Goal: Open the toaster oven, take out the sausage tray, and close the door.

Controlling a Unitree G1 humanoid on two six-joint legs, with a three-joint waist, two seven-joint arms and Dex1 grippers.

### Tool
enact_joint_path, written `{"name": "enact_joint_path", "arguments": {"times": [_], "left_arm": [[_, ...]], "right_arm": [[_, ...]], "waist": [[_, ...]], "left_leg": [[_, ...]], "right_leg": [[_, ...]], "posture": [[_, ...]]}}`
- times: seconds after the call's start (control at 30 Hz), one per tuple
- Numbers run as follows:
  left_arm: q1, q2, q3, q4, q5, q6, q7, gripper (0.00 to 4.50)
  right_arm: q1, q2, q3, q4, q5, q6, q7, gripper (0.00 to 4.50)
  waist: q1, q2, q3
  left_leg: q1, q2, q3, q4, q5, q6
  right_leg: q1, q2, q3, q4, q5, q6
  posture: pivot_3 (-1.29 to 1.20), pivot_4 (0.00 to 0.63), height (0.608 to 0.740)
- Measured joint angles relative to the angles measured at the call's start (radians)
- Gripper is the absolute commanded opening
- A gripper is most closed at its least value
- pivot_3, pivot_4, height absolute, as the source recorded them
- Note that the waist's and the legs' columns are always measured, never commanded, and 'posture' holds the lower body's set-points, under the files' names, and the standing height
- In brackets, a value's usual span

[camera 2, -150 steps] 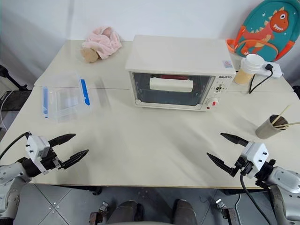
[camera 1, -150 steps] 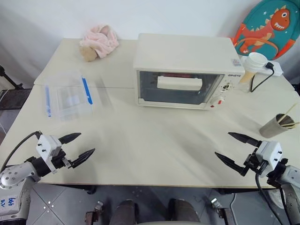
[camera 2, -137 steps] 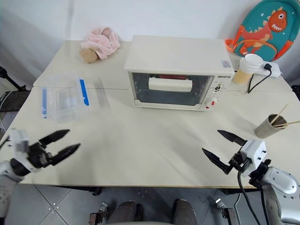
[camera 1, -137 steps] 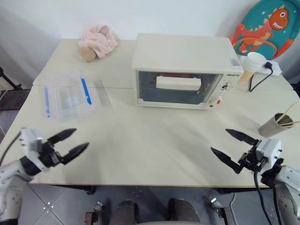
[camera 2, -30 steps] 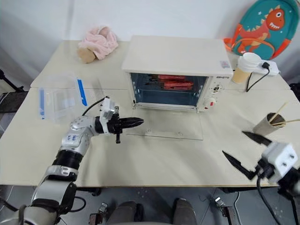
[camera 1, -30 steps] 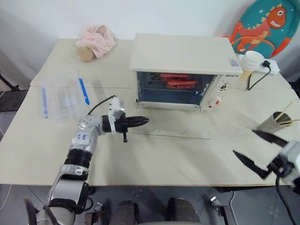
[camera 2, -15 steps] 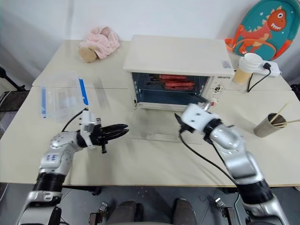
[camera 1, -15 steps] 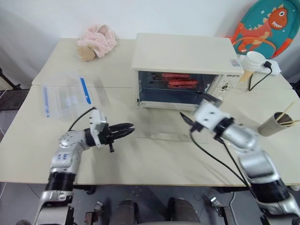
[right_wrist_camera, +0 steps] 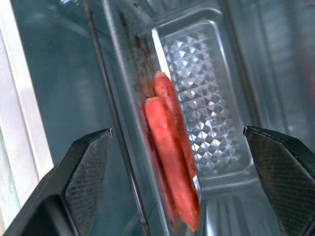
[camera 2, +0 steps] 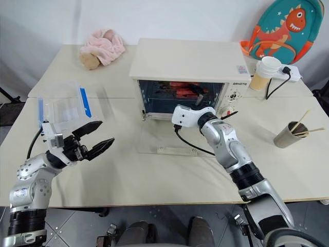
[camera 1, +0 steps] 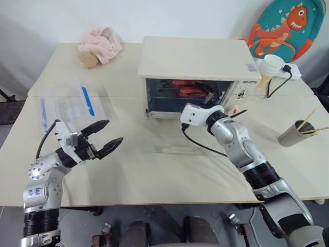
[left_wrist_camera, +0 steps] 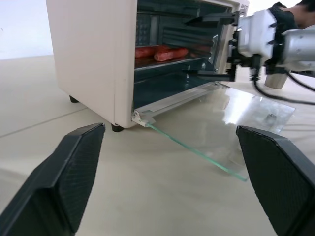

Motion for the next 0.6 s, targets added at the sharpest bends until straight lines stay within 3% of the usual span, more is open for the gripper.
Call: {"name": "enact_joint_path", "arguments": {"times": [0.27,0.6], "left_arm": [[0.003,-0.026,-0.008,-0.029,-0.001,-0.001,0.046,4.5],[0.002,-0.026,-0.009,-0.029,-0.008,0.0,0.055,4.5]], "right_arm": [[-0.021,0.005,0.025,0.057,-0.092,-0.061,-0.052,1.16],[-0.023,0.022,0.035,0.074,-0.136,-0.076,-0.073,1.16]], "waist": [[-0.004,0.0,0.0],[-0.004,0.0,0.0]], "left_leg": [[0.0,0.0,0.0,-0.001,0.0,0.0],[0.0,0.0,0.0,-0.001,0.0,0.0]], "right_leg": [[0.0,0.001,0.0,0.0,0.0,0.0],[0.0,0.0,0.0,0.0,0.0,0.0]], "posture": [[0.0,0.15,0.74],[0.0,0.15,0.74]]}}
